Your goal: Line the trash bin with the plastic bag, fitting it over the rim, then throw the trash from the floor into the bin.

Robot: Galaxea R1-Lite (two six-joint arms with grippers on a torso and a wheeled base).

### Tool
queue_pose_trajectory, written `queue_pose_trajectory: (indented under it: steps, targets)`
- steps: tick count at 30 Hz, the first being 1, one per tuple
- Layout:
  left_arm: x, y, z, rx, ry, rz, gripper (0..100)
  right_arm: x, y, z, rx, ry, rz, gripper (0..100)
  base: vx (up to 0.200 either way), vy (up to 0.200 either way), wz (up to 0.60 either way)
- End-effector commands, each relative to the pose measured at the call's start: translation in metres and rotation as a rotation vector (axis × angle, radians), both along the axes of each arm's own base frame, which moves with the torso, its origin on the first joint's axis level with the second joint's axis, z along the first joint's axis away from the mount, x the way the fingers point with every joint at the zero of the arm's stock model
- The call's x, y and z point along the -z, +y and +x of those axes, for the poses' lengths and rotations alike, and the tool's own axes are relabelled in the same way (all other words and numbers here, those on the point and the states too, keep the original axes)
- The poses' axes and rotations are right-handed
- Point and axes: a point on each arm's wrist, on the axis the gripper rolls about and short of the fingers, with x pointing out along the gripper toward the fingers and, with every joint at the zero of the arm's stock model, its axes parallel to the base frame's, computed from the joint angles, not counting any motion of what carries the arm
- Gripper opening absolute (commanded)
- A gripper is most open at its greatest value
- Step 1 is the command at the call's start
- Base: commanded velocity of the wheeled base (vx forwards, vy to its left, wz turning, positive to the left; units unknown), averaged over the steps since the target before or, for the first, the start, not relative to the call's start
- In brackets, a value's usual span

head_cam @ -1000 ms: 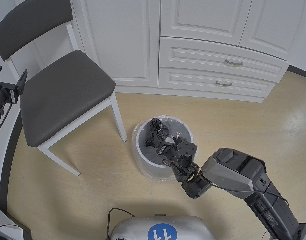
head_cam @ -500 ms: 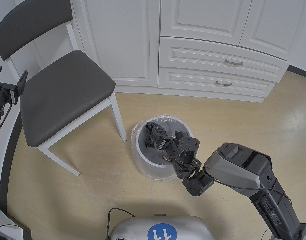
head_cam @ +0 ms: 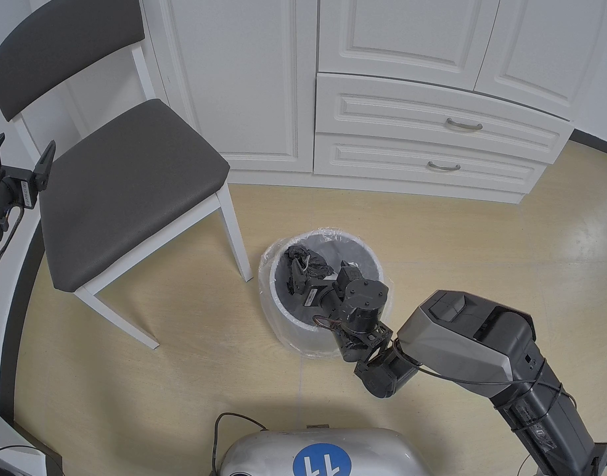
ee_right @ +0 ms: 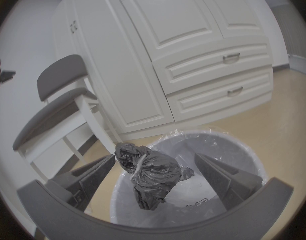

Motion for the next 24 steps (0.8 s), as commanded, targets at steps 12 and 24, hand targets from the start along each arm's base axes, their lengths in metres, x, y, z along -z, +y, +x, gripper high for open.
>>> queue_pose_trajectory:
  steps: [12,24]
  targets:
    - [0.004,-0.009,0.001,0.035,0.016,-0.001,100,0.035,-0.031,0.021,0.19,-0.061,-0.347,100,0.0,0.0,0.0]
    - [0.005,-0.009,0.001,0.038,0.018,-0.001,100,0.026,-0.049,0.041,0.299,-0.074,-0.367,100,0.0,0.0,0.0]
